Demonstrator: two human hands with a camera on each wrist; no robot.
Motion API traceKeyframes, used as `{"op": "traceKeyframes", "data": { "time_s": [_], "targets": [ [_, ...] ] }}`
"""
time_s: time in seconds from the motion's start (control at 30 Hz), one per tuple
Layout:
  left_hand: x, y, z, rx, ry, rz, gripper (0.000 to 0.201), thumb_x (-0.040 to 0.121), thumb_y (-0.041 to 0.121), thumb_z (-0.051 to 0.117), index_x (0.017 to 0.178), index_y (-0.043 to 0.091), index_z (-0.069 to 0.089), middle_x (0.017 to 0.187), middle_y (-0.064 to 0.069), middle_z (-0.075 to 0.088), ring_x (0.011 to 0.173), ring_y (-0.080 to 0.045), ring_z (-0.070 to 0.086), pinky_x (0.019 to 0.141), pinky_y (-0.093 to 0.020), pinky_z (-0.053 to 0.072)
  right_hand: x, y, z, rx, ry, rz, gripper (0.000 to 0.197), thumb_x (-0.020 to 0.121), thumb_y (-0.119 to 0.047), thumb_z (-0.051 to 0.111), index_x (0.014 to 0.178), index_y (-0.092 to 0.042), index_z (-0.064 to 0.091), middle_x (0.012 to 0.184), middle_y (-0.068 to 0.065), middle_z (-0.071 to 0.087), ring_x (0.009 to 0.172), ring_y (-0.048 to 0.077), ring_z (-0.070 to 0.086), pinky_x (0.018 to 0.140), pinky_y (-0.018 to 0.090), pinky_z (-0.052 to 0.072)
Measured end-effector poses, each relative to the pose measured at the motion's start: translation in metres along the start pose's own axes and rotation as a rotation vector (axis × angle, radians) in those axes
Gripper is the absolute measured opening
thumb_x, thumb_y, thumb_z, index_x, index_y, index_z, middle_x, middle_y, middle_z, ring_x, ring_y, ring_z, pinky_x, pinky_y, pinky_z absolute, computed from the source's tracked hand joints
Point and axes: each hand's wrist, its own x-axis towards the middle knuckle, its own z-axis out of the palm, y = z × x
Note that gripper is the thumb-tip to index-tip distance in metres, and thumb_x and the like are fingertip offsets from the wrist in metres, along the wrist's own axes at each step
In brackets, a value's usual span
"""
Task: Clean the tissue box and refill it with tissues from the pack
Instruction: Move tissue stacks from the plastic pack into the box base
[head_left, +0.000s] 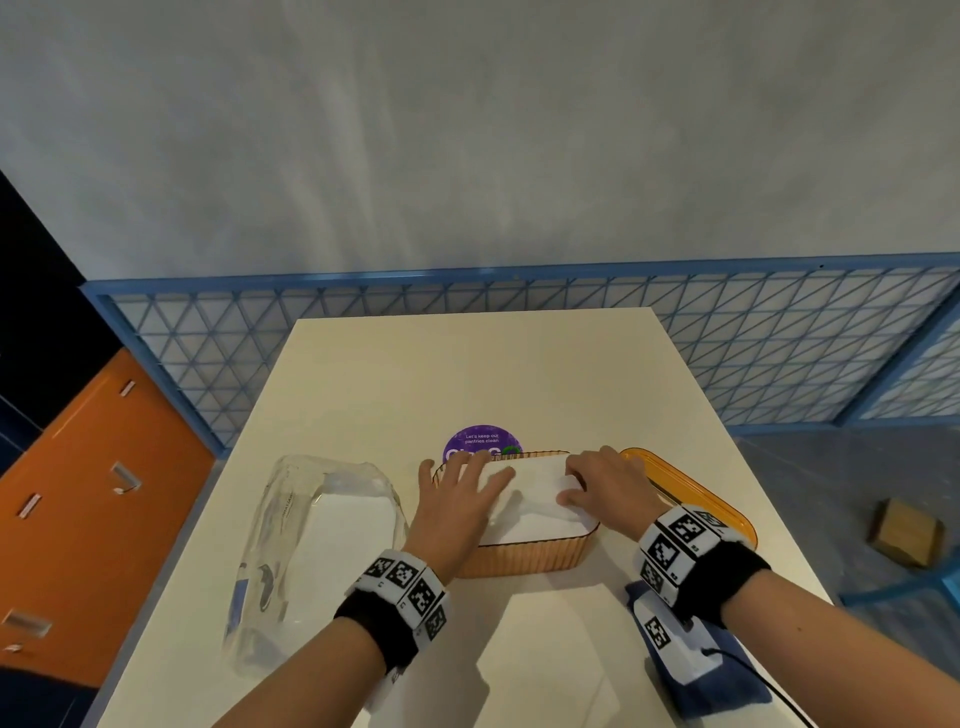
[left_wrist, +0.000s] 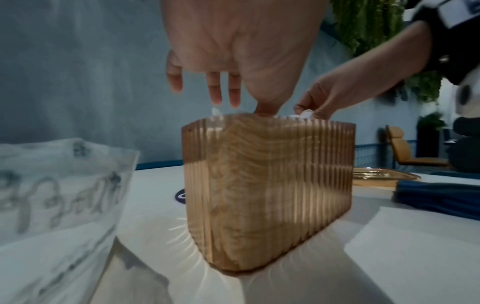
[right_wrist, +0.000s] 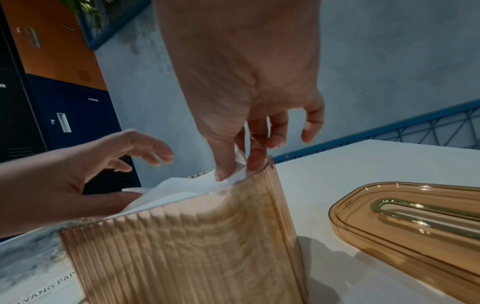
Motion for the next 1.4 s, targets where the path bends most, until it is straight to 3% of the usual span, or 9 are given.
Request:
{"op": "traceKeyframes", "data": {
  "time_s": [0.1, 0.2, 0.27, 0.5, 0.67, 0.9, 1.1, 1.27, 1.4],
  "targets": [
    [0.001, 0.007, 0.005, -0.010, 0.005, 0.016, 0.081, 0.041, 0.011, 0.087, 0.110, 0.030, 0.050, 0.111, 0.000, 0.066, 0.103, -0.021, 0.051, 0.074, -0.043, 0.051, 0.000, -0.002, -0.003, 0.013, -0.001, 0.003, 0.030, 0.090, -0.041, 0.053, 0.111, -0.018, 0.056, 0.115, 0.002, 0.060, 0.115, 0.022, 0.047, 0.091, 0.041, 0.034],
    [0.003, 0.009, 0.003, -0.117, -0.017, -0.065, 0.060, 0.083, 0.025, 0.062, 0.138, 0.026, 0.037, 0.137, 0.001, 0.044, 0.126, -0.023, 0.042, 0.098, -0.045, 0.034, -0.001, -0.002, -0.002, 0.119, -0.069, 0.021, 0.045, 0.084, -0.050, 0.059, 0.120, -0.024, 0.053, 0.121, 0.001, 0.058, 0.118, 0.021, 0.046, 0.093, 0.040, 0.033],
    [0.004, 0.004, 0.002, -0.189, -0.065, -0.112, 0.059, 0.093, 0.042, 0.043, 0.146, 0.025, 0.022, 0.145, 0.004, 0.033, 0.132, -0.018, 0.031, 0.105, -0.042, 0.023, 0.000, -0.002, -0.003, 0.188, -0.112, 0.028, 0.052, 0.078, -0.052, 0.065, 0.121, -0.025, 0.052, 0.121, -0.002, 0.059, 0.115, 0.019, 0.048, 0.093, 0.040, 0.036],
    [0.017, -0.015, -0.014, -0.281, -0.259, -0.098, 0.043, 0.090, 0.041, 0.053, 0.129, 0.024, 0.045, 0.133, 0.005, 0.052, 0.123, -0.017, 0.043, 0.101, -0.041, 0.023, 0.001, -0.008, -0.010, 0.162, -0.128, -0.059, 0.017, 0.082, -0.030, 0.065, 0.083, -0.021, 0.051, 0.088, -0.004, 0.054, 0.086, 0.017, 0.047, 0.080, 0.037, 0.031],
    [0.025, -0.018, -0.021, -0.323, -0.282, -0.105, 0.032, 0.091, 0.038, 0.051, 0.119, 0.022, 0.053, 0.118, 0.001, 0.064, 0.114, -0.023, 0.055, 0.096, -0.039, 0.027, 0.001, -0.010, -0.013, 0.166, -0.142, -0.083, 0.023, 0.087, -0.030, 0.058, 0.106, -0.016, 0.058, 0.108, 0.004, 0.063, 0.095, 0.022, 0.055, 0.085, 0.039, 0.042],
    [0.018, -0.023, -0.020, -0.243, -0.236, 0.026, 0.020, 0.094, 0.029, 0.048, 0.108, 0.018, 0.057, 0.116, 0.004, 0.059, 0.110, -0.019, 0.053, 0.091, -0.035, 0.027, 0.000, -0.004, -0.007, -0.038, -0.009, -0.232, 0.012, 0.094, -0.022, 0.047, 0.102, -0.015, 0.053, 0.104, 0.004, 0.062, 0.088, 0.022, 0.054, 0.072, 0.029, 0.031],
    [-0.005, -0.019, -0.012, -0.136, -0.156, 0.164, 0.024, 0.094, 0.021, 0.047, 0.113, 0.019, 0.061, 0.119, 0.002, 0.057, 0.111, -0.022, 0.053, 0.104, -0.043, 0.023, -0.017, 0.008, 0.011, -0.156, 0.144, -0.481, 0.032, 0.057, -0.007, 0.079, 0.074, -0.020, 0.055, 0.081, -0.003, 0.059, 0.069, 0.017, 0.056, 0.056, 0.025, 0.029],
    [-0.007, -0.016, -0.011, -0.097, -0.153, 0.125, 0.025, 0.097, 0.025, 0.041, 0.116, 0.021, 0.057, 0.122, 0.005, 0.053, 0.113, -0.018, 0.052, 0.107, -0.040, 0.020, -0.019, 0.002, 0.009, -0.119, 0.143, -0.407, 0.028, 0.071, -0.003, 0.068, 0.093, -0.017, 0.060, 0.093, -0.003, 0.062, 0.087, 0.020, 0.054, 0.070, 0.028, 0.029],
    [-0.002, -0.017, -0.012, -0.119, -0.129, 0.074, 0.022, 0.098, 0.026, 0.039, 0.111, 0.019, 0.056, 0.115, 0.004, 0.057, 0.110, -0.018, 0.054, 0.107, -0.039, 0.022, -0.012, 0.000, 0.007, -0.126, 0.218, -0.287, 0.030, 0.057, -0.013, 0.083, 0.072, -0.023, 0.059, 0.068, -0.006, 0.061, 0.064, 0.015, 0.058, 0.058, 0.026, 0.030]
  ]
}}
